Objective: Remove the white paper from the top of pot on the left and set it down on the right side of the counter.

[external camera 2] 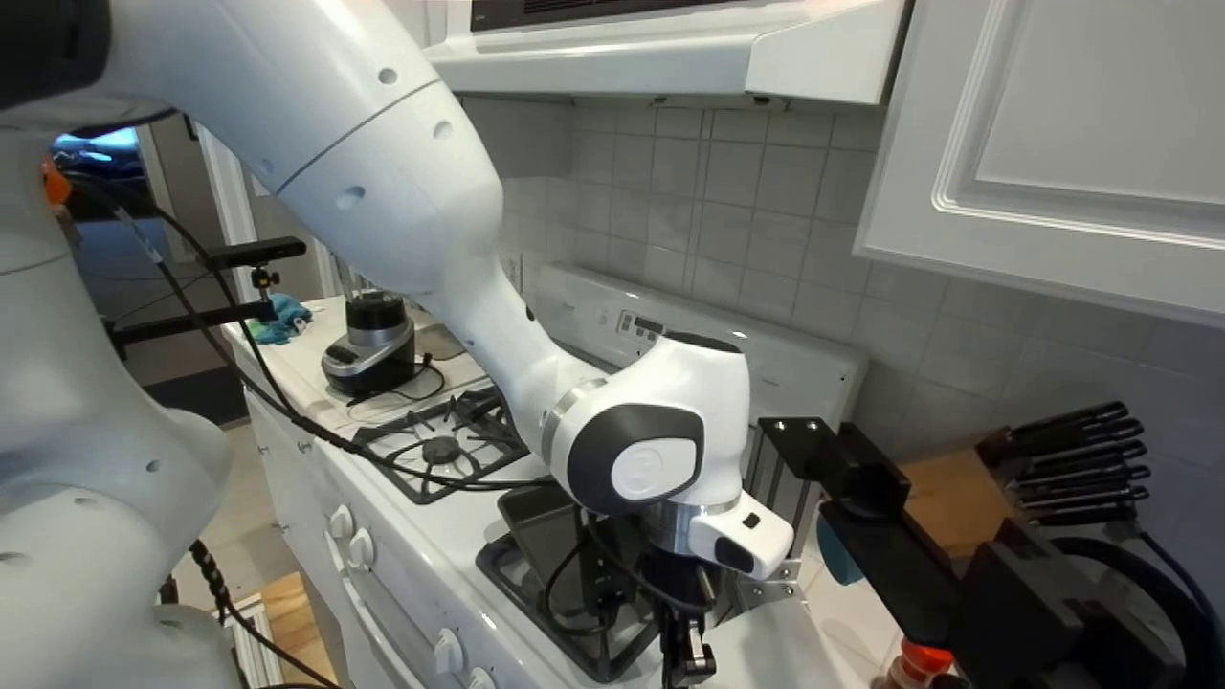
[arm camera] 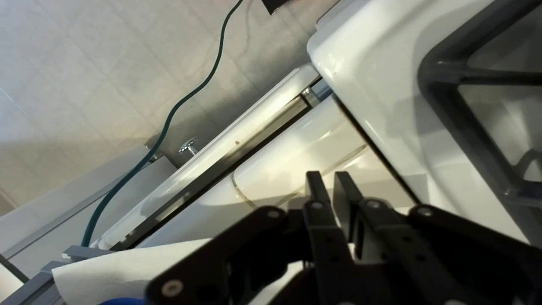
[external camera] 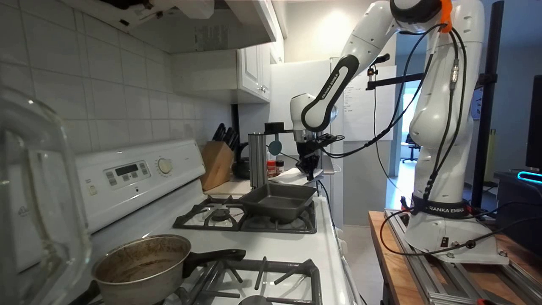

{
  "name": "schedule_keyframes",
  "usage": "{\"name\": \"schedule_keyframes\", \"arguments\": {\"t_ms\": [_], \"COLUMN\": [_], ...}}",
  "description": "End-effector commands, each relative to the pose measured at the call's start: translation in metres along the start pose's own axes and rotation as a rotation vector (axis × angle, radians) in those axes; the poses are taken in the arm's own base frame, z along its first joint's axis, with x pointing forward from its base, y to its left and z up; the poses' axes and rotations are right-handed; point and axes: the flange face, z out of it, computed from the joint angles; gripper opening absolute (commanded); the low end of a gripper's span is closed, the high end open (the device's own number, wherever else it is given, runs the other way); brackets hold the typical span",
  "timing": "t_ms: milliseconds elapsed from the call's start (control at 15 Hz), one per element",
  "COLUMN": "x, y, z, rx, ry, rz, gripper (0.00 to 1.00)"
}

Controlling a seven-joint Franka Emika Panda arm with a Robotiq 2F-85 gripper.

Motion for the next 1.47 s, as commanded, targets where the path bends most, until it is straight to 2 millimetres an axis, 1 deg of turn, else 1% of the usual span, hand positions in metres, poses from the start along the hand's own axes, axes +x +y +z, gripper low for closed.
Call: {"name": "schedule_keyframes", "arguments": {"t_ms": [0, 467, 1067, 1400], "x": [0.002, 0.001, 0.008, 0.012], "y": [-0.007, -0.014, -0.011, -0.014], "z": [0.014, 0.030, 0.043, 0.045], "rx": [-0.045, -0.073, -0.067, -0.048], "ry": [0.034, 0.029, 0.109, 0.162], "rz": [-0.010, -0.021, -0.004, 0.000], "gripper": [0.00, 0.00, 0.00, 0.00]}}
